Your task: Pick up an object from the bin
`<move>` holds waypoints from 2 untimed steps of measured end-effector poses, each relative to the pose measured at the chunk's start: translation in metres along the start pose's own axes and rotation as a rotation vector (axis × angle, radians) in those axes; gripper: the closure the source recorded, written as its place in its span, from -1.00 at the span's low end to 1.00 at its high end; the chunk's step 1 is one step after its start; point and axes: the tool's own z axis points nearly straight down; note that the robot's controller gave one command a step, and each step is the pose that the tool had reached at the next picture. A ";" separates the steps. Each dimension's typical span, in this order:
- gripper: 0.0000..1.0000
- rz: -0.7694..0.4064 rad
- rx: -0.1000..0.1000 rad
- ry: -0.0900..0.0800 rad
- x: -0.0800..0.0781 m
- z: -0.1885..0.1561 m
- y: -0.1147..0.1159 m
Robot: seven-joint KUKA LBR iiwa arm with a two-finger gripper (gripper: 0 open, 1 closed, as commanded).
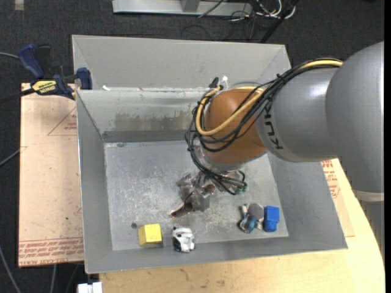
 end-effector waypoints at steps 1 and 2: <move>1.00 0.000 0.000 0.000 0.000 0.000 0.000; 1.00 0.000 -0.002 0.004 0.001 -0.005 0.001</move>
Offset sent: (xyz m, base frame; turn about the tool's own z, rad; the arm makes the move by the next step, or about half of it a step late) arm -0.0001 0.0000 0.0781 0.0000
